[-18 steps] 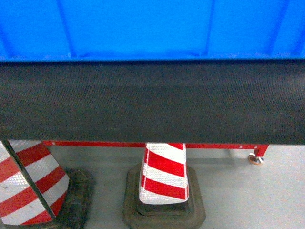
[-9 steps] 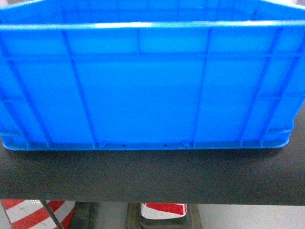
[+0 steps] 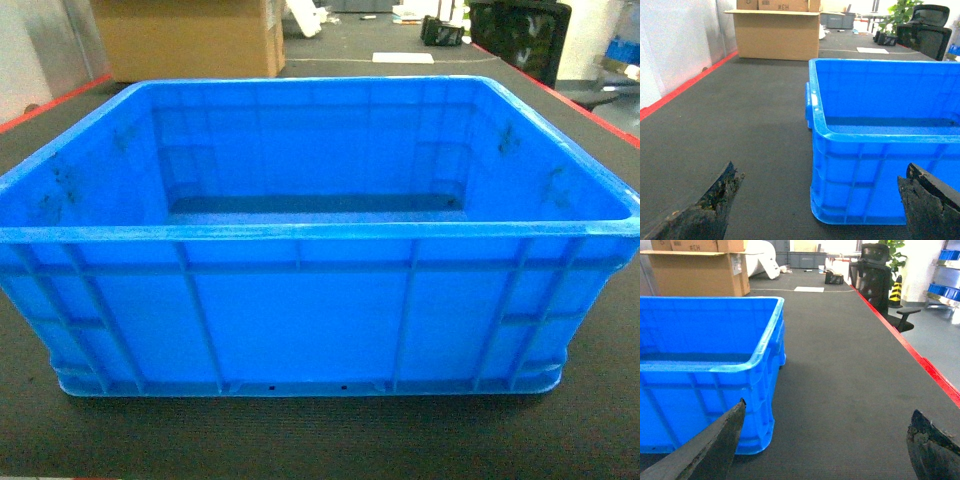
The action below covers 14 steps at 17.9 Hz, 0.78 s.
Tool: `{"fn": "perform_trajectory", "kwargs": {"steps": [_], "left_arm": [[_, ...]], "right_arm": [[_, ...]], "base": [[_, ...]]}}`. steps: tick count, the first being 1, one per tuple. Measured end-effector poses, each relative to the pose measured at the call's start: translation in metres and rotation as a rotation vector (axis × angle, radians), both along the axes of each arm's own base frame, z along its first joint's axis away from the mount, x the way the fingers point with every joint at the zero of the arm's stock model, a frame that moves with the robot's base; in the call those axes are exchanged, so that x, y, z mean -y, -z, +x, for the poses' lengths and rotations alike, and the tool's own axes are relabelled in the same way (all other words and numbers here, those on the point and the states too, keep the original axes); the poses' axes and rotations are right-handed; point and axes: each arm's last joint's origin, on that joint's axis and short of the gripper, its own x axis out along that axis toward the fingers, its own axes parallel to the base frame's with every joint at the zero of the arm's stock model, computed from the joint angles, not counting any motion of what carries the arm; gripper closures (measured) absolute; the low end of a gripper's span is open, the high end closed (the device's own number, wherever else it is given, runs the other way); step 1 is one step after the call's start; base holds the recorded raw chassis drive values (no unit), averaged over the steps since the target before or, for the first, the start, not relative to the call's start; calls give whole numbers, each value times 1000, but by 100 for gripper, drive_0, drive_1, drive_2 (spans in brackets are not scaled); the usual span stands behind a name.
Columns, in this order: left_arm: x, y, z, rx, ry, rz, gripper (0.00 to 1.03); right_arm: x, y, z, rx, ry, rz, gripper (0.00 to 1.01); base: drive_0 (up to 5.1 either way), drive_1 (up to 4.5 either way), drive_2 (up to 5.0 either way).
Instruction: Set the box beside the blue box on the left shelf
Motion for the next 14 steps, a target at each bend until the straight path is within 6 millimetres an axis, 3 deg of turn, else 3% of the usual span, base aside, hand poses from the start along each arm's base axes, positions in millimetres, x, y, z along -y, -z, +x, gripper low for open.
{"fn": "perform_trajectory", "kwargs": {"steps": [14], "left_arm": [[0, 0, 0, -4, 0, 0, 5]], "right_arm": [[0, 0, 0, -2, 0, 0, 3]], "base": [[0, 0, 0]]}}
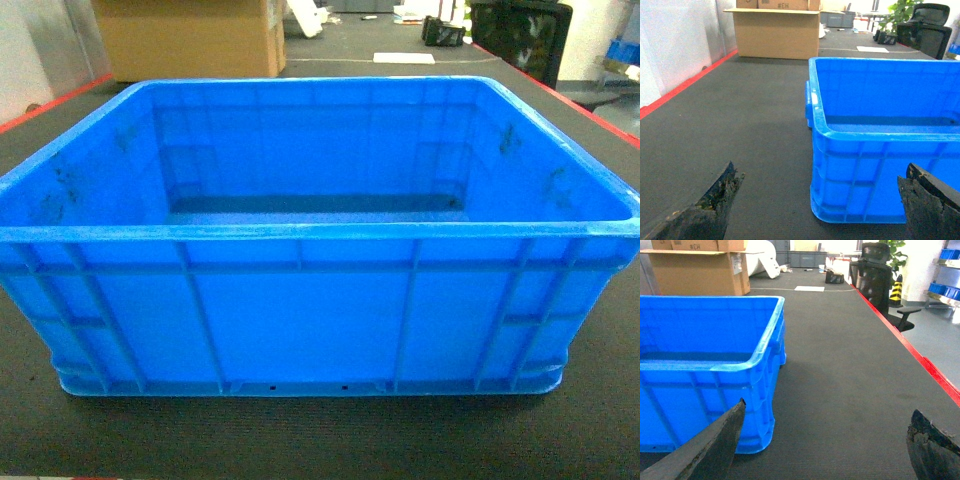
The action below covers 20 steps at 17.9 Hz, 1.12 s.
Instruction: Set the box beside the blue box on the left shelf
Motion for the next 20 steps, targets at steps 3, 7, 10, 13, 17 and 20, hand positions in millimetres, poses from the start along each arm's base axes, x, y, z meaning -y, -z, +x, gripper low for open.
{"fn": "perform_trajectory", "kwargs": {"steps": [3, 7, 10, 13, 17, 20], "left_arm": [[0, 0, 0, 0, 0, 0, 5], [0, 0, 0, 0, 0, 0, 5], [0, 0, 0, 0, 0, 0, 5], [0, 0, 0, 0, 0, 0, 5], [0, 0, 0, 0, 0, 0, 5], [0, 0, 0, 0, 0, 0, 5]], "right_arm": [[0, 0, 0, 0, 0, 0, 3], [0, 0, 0, 0, 0, 0, 3], [0, 0, 0, 0, 0, 0, 3], [0, 0, 0, 0, 0, 0, 3], [0, 0, 0, 0, 0, 0, 3], [0, 0, 0, 0, 0, 0, 3]], "base": [[0, 0, 0], [0, 0, 0], [0, 0, 0], [0, 0, 0], [0, 0, 0], [0, 0, 0]]}}
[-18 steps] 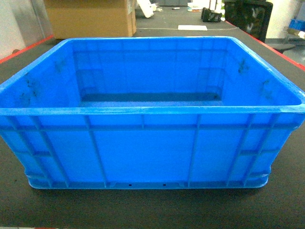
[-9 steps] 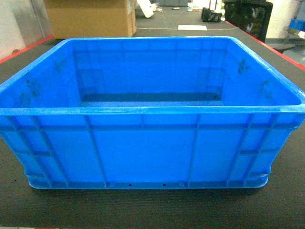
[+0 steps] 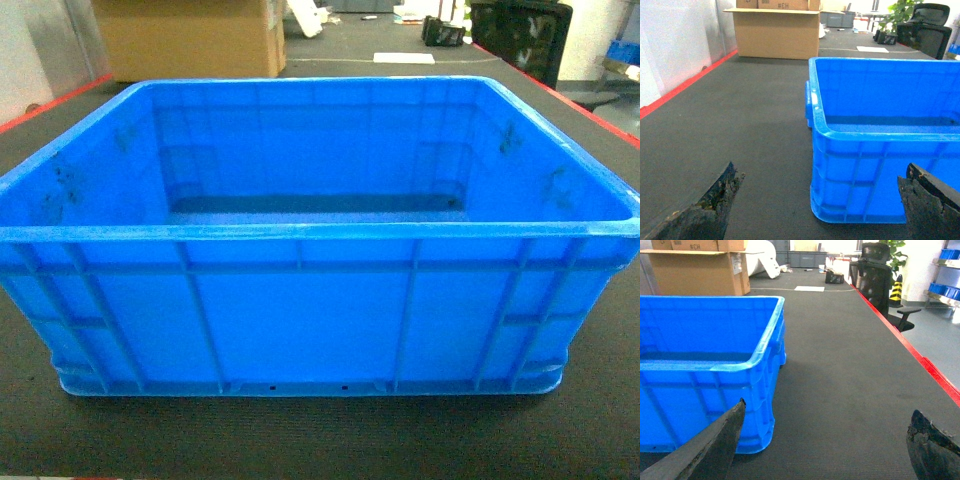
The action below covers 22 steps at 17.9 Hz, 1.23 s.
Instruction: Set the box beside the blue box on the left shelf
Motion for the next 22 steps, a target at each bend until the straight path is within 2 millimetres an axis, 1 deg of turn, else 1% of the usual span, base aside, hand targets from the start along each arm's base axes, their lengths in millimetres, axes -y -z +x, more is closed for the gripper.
{"fn": "perform_trajectory", "kwargs": {"steps": [2, 3, 4, 5, 6, 7, 8, 9, 10, 11, 12, 13, 15, 16, 17, 19, 20, 22], "left_arm": [[0, 1, 0, -16, -6, -3, 5], [1, 4, 1, -144, -57, -27, 5], [1, 4, 5, -204, -74, -31, 5], [-4, 2, 10, -197, -109, -37, 5], [-11, -13, 20, -164, -134, -40, 5], [-14, -32, 32, -124, -128, -24, 5], [-12, -55, 51, -86, -71, 2, 5], [-8, -73, 77, -93, -16, 13, 5], [-5, -86, 105, -133, 13, 17, 5], [-2, -88, 135, -214, 23, 15, 5], [2, -87, 159, -279, 29, 14, 5], [6, -84, 184, -346, 36, 9, 5], [12, -77, 224, -446, 40, 6, 5], [14, -70, 238, -499, 34, -4, 5], [15, -61, 249, -556, 32, -18, 5], [18, -44, 258, -670, 20, -36, 5], [18, -39, 262, -706, 15, -48, 5], [20, -37, 266, -721, 18, -44, 5]], "right_arm": [[0, 0, 0, -5, 3, 0, 3], [-2, 3, 1, -182, 79, 17, 3], [-3, 2, 4, -294, 121, 7, 3], [-1, -2, 9, -288, 144, 19, 3], [1, -19, 17, -239, 144, 44, 3], [0, -41, 29, -185, 122, 57, 3], [-3, -63, 47, -149, 76, 62, 3], [-7, -81, 72, -144, 32, 62, 3], [-12, -95, 100, -185, -12, 65, 3], [-19, -101, 130, -256, -52, 69, 3], [-28, -104, 155, -303, -78, 60, 3], [-38, -104, 183, -364, -106, 55, 3], [-52, -99, 227, -453, -116, 44, 3], [-57, -93, 243, -517, -132, 51, 3], [-61, -83, 253, -591, -143, 50, 3], [-65, -62, 264, -717, -132, 36, 3], [-68, -53, 267, -774, -132, 34, 3], [-69, -43, 269, -810, -127, 42, 3]], "base": [[0, 0, 0], [0, 0, 0], [0, 0, 0], [0, 0, 0], [0, 0, 0], [0, 0, 0], [0, 0, 0], [0, 0, 0], [0, 0, 0], [0, 0, 0], [0, 0, 0], [0, 0, 0], [0, 0, 0], [0, 0, 0], [0, 0, 0], [0, 0, 0], [0, 0, 0], [0, 0, 0]]}}
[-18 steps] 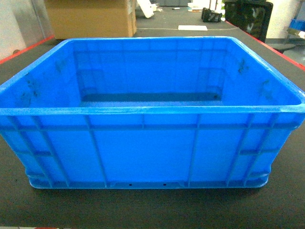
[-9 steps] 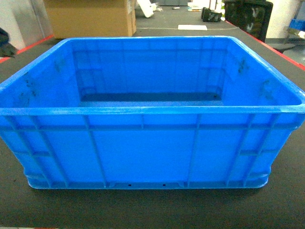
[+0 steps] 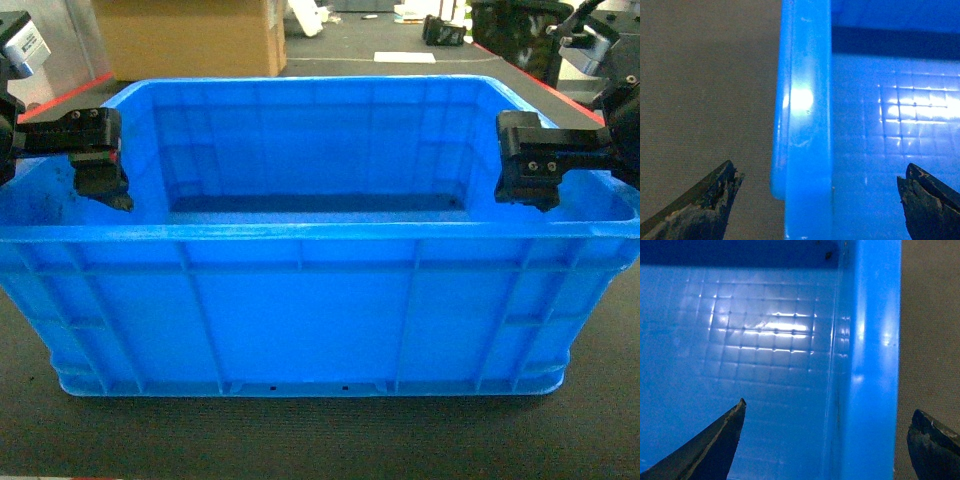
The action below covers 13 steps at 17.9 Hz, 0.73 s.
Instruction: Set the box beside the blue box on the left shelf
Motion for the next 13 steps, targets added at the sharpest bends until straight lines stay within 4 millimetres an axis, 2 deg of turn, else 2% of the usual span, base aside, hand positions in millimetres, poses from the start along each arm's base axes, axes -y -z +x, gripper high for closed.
{"fn": "perform_trajectory", "kwargs": {"steps": [4, 5, 6, 11, 12, 13], "left_arm": [[8, -1, 0, -21, 31, 22, 5], [10, 0, 0, -23, 35, 29, 5], [9, 0, 0, -34, 33, 38, 7], [4, 1, -1, -81, -15, 57, 56], [2, 1, -1, -84, -41, 53, 74], [2, 0, -2, -79, -79, 25, 87]], "right_arm": [[-1, 1, 0, -1, 12, 5, 3], [-1, 0, 1, 5, 15, 4, 8], [-1, 0, 1, 4, 15, 3, 17], [-1, 0, 1, 7, 26, -8, 67], [-1, -1, 0, 11, 29, -13, 85], [-2, -3, -1, 22, 30, -4, 93]], "base": [[0, 0, 0], [0, 0, 0], [0, 0, 0], [0, 0, 0], [0, 0, 0], [0, 0, 0]]}}
